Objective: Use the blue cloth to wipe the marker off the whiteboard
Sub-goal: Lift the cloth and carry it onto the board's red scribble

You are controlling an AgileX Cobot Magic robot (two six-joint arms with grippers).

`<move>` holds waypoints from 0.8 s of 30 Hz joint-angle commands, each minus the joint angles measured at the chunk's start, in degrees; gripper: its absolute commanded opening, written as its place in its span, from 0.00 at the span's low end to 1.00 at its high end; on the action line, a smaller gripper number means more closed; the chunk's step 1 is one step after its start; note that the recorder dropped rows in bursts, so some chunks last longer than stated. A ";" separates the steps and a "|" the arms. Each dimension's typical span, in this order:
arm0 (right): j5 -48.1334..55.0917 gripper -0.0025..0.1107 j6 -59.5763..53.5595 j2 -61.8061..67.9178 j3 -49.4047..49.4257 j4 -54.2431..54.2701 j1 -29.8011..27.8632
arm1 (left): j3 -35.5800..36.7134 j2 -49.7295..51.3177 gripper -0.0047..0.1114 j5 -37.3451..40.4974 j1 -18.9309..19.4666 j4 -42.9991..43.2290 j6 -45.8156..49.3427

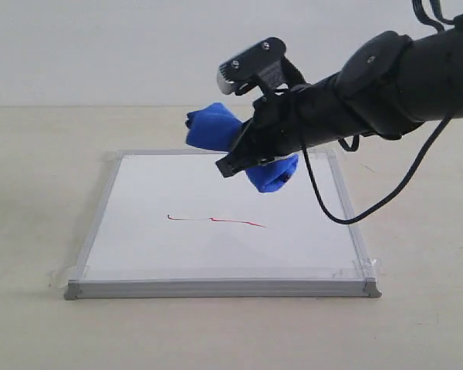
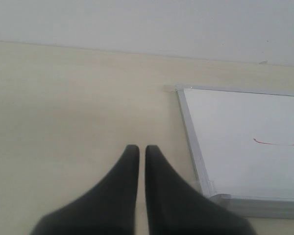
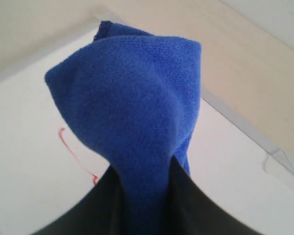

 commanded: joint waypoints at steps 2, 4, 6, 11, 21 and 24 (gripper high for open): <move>0.66 0.02 7.74 5.77 0.12 -11.66 -1.89 | -0.22 -0.20 0.08 -0.20 -0.37 -0.37 -0.13; 0.82 0.02 13.12 7.33 0.12 -17.23 -1.89 | -0.22 -0.20 0.08 -0.20 -0.37 -0.37 -0.13; 1.26 0.02 18.03 8.01 0.12 -21.40 -1.89 | -0.22 -0.20 0.08 -0.20 -0.37 -0.37 -0.13; 1.89 0.02 24.25 8.04 0.12 -25.12 -1.89 | -0.22 -0.20 0.08 -0.20 -0.37 -0.37 -0.13; 2.91 0.02 24.53 14.43 0.12 -25.21 -1.89 | -0.22 -0.20 0.08 -0.20 -0.37 -0.37 -0.13; 5.34 0.02 24.76 15.85 0.12 -24.54 -1.44 | -0.22 -0.20 0.08 -0.20 -0.37 -0.37 -0.13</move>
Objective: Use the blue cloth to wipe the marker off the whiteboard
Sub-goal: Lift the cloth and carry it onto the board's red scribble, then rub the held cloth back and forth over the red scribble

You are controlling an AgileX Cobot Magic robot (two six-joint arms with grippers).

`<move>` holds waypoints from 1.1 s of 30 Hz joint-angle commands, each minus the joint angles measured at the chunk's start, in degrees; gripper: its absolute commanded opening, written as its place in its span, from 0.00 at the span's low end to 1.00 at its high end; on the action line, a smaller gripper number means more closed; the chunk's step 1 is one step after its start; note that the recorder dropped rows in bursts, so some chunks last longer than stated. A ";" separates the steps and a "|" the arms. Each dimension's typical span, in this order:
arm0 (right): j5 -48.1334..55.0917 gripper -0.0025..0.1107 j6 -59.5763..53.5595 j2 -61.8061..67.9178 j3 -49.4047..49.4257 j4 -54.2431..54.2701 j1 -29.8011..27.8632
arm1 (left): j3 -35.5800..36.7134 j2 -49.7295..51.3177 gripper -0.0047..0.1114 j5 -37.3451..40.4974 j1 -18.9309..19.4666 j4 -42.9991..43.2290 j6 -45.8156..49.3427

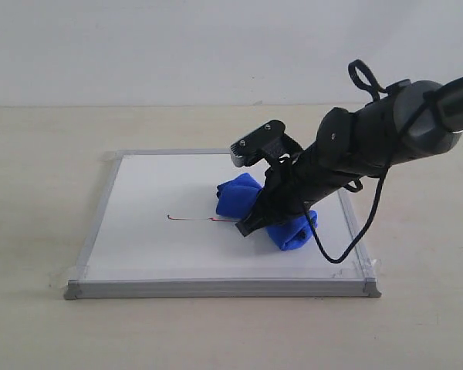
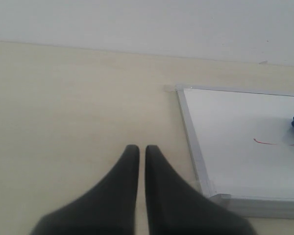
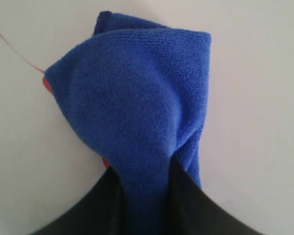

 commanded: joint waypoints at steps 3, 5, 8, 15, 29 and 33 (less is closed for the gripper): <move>6.57 0.02 -0.15 2.82 0.23 0.40 1.82 | -0.22 -0.20 0.08 -0.20 -0.37 -0.37 -0.13; 7.59 0.02 -0.38 2.82 0.23 0.40 3.68 | -0.22 -0.20 0.08 -0.20 -0.37 -0.37 -0.13; 8.50 0.02 -0.68 2.82 0.13 0.40 7.58 | -0.22 -0.20 0.08 -0.20 -0.37 -0.37 -0.13; 16.64 0.02 -3.21 2.82 -3.89 0.27 15.82 | -0.22 -0.20 0.08 -0.20 -0.37 -0.37 -0.13; 21.65 0.02 40.82 6.01 -16.97 -40.14 2.83 | -0.22 -0.20 0.08 -0.20 -0.37 -0.37 -0.13; 21.17 0.02 40.23 6.05 -18.39 -36.85 4.99 | -0.22 -0.20 0.08 -0.20 -0.37 -0.37 -0.13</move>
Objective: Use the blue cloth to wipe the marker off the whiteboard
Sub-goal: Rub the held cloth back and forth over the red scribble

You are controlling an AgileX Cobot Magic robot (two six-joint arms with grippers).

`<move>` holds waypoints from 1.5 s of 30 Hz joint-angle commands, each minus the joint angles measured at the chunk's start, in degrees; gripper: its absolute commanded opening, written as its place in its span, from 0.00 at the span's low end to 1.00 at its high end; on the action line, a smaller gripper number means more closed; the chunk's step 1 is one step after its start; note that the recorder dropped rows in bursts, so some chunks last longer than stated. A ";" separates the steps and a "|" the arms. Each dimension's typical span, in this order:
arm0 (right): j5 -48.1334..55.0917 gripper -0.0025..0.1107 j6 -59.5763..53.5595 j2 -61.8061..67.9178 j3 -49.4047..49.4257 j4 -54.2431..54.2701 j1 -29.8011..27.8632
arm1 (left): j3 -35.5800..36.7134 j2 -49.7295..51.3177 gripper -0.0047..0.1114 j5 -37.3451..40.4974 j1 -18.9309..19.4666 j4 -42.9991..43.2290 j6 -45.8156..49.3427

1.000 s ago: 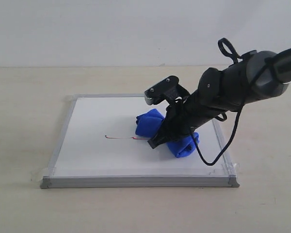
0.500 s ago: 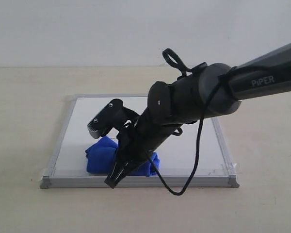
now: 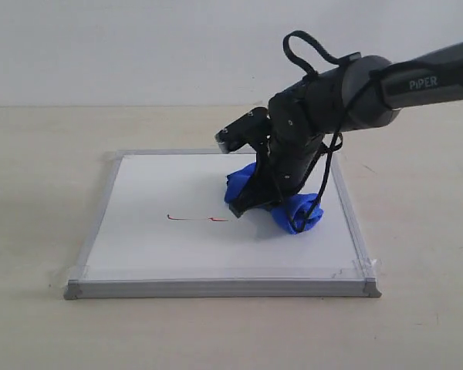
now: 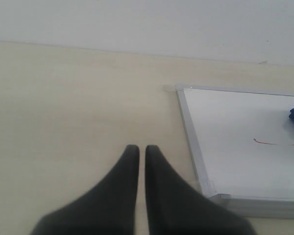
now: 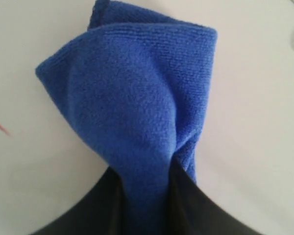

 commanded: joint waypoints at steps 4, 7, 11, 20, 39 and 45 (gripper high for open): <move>-0.06 0.02 -11.26 1.73 -1.30 12.71 6.95 | -0.22 -0.20 0.08 -0.20 -0.37 -0.37 -0.13; 1.12 0.02 -23.41 3.41 -1.66 23.96 10.81 | -0.22 -0.20 0.08 -0.20 -0.37 -0.37 -0.13; 4.56 0.02 -31.76 4.28 -3.71 26.64 13.34 | -0.22 -0.20 0.08 -0.20 -0.37 -0.37 -0.13; 5.69 0.02 8.39 6.16 -9.39 -7.69 3.89 | -0.22 -0.20 0.08 -0.20 -0.37 -0.37 -0.13; 2.42 0.02 17.27 10.38 -9.63 -7.03 2.68 | -0.22 -0.20 0.08 -0.20 -0.37 -0.37 -0.13; 1.59 0.02 13.37 10.50 -9.63 -4.70 5.66 | -0.22 -0.20 0.08 -0.20 -0.37 -0.37 -0.13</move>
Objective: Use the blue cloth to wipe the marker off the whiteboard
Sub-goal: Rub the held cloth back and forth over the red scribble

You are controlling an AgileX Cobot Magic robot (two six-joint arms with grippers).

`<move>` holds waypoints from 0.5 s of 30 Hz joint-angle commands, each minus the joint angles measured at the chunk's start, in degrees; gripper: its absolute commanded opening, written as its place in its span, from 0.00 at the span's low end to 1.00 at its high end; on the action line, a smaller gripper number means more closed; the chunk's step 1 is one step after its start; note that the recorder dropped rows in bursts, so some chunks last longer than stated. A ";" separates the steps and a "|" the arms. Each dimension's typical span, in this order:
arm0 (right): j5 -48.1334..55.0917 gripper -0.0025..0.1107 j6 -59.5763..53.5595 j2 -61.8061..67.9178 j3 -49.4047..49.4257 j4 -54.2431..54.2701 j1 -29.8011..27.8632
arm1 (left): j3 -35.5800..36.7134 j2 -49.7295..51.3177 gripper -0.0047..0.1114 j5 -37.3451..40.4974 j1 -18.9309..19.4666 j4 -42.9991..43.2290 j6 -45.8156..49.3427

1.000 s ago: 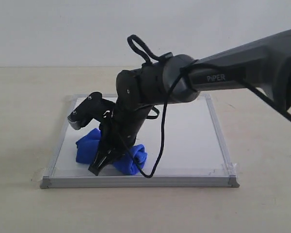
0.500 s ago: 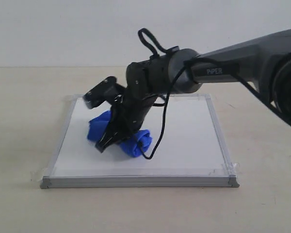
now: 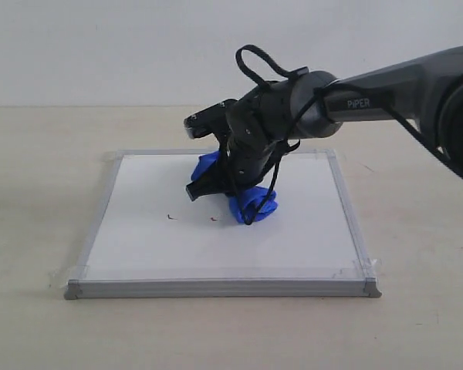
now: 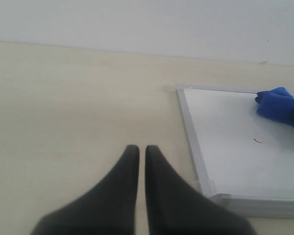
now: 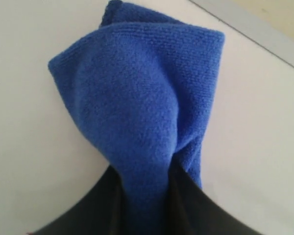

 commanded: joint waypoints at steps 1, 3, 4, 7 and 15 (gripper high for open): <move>3.46 0.02 -6.33 2.22 1.05 2.37 3.07 | -0.22 -0.20 0.08 -0.20 -0.37 -0.37 -0.13; 2.22 0.02 -18.46 2.22 1.05 11.21 5.89 | -0.22 -0.20 0.08 -0.20 -0.37 -0.37 -0.13; 2.62 0.02 -25.93 2.22 1.05 16.55 7.31 | -0.22 -0.20 0.08 -0.20 -0.37 -0.37 -0.13; 6.93 0.02 -42.28 2.22 0.65 28.13 10.39 | -0.22 -0.20 0.08 -0.20 -0.37 -0.37 -0.13; 8.28 0.02 -18.66 2.32 -1.45 3.71 7.51 | -0.22 -0.20 0.08 -0.20 -0.37 -0.37 -0.13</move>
